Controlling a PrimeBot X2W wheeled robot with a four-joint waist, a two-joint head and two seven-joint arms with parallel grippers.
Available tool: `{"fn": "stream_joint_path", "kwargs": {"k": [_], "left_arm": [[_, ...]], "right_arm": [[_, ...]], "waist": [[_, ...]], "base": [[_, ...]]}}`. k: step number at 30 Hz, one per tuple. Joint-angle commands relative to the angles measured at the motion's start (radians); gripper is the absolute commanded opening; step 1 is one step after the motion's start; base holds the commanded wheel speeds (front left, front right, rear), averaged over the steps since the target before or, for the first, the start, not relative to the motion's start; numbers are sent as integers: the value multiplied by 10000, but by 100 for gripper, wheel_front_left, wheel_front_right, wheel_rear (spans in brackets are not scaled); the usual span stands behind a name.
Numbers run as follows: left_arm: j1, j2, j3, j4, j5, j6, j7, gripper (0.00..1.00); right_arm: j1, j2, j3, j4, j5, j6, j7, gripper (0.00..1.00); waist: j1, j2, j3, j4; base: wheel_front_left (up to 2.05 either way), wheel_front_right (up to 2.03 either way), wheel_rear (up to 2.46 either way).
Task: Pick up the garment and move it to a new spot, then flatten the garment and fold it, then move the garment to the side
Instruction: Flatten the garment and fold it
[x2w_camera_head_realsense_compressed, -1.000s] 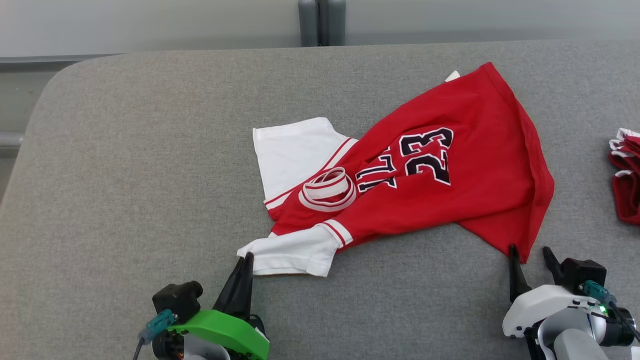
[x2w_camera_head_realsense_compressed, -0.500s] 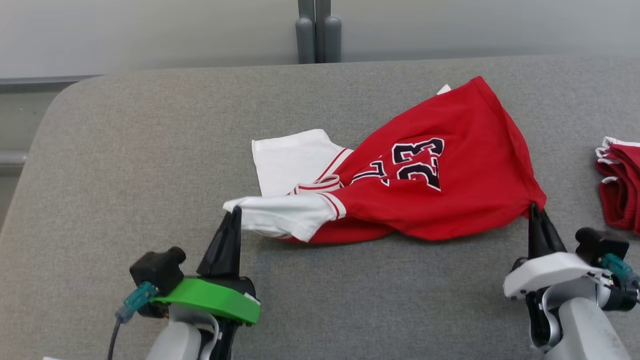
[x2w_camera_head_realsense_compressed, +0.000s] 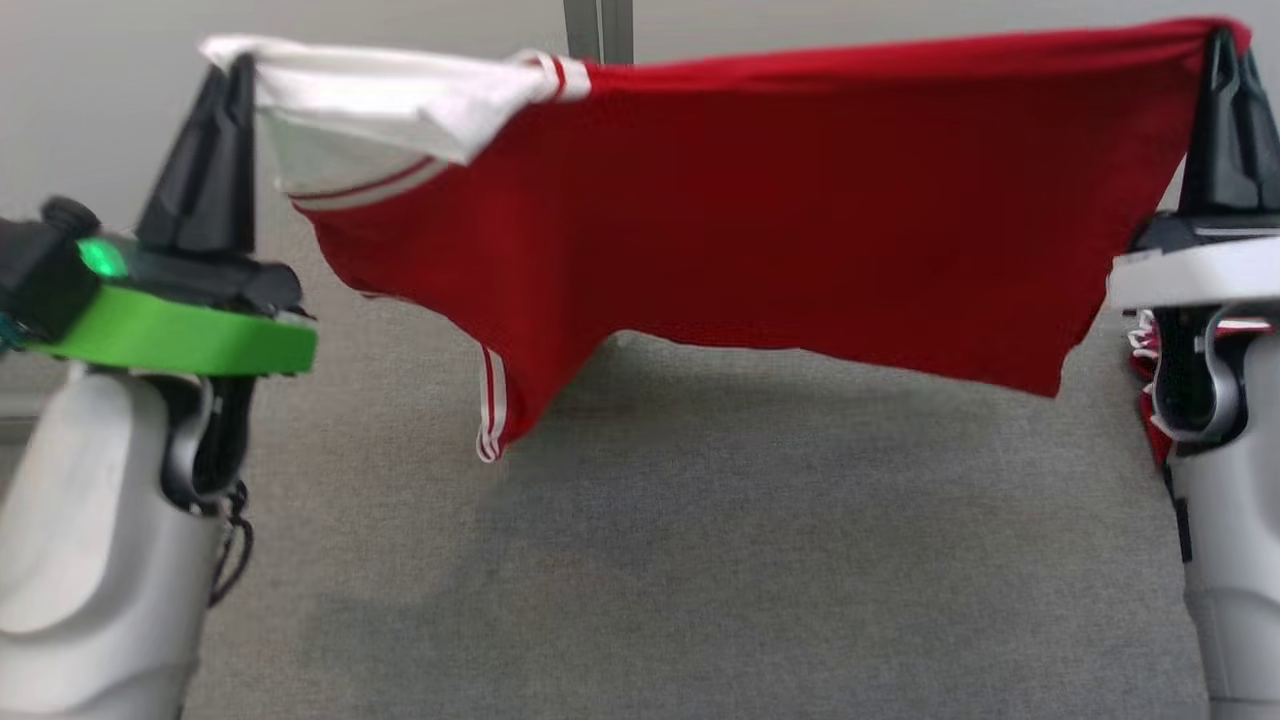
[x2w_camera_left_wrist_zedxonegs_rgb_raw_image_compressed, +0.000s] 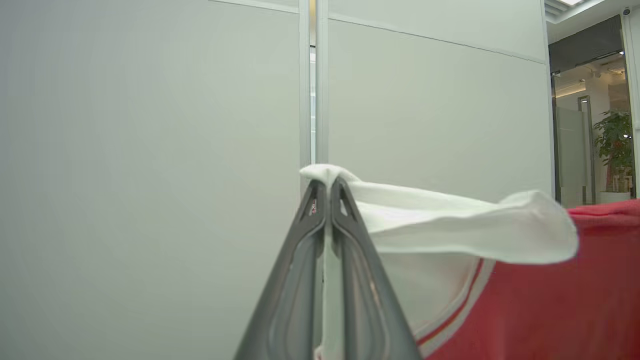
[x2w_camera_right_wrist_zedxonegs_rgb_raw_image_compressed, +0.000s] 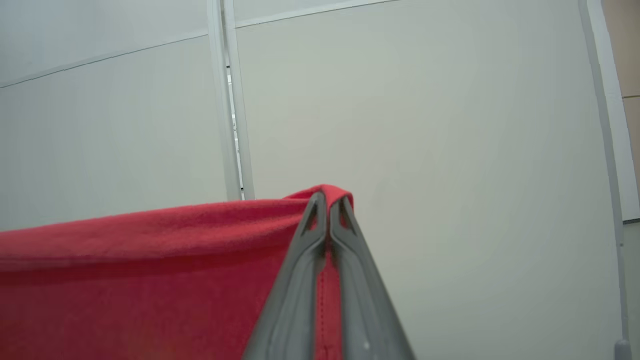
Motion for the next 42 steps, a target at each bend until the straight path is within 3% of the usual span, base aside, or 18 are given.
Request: {"fn": "stream_joint_path", "kwargs": {"k": [1,7,14,22,28,34,42], "left_arm": [[-492,261,151,142,223,18,-24,0],[-2456,746,343,650,724,318,415,0],[-4192,758,228,1422,1061,698,776,0],[-6883,794,265,2865,1798,1209,310,0],[-8853,614,418,2905,2578,1441,-11,0],[-7574,-70,984,2588,2354,1151,-17,0],[-3358,-1429,1870,2568,2377,496,-24,0]], "right_arm": [[-376,-190,67,-21,75,-9,-27,0],[-2160,-927,528,373,-25,-13,83,0],[-4138,-1303,827,1530,-465,-15,199,0],[-6940,-1282,439,3074,-1372,-24,31,0],[-8549,-1050,-173,2942,-2281,-24,-16,0],[-7237,-726,-530,2818,-2400,-23,-22,0],[-3445,-159,-905,2473,-1530,-24,-25,0]], "waist": [[0,0,-49,-82],[0,0,508,-64],[0,0,2372,39],[0,0,4829,134],[0,0,5656,230],[0,0,5915,359],[0,0,5568,419]], "base": [[0,0,0],[0,0,0],[0,0,0],[0,0,0],[0,0,0],[0,0,0],[0,0,0]]}}
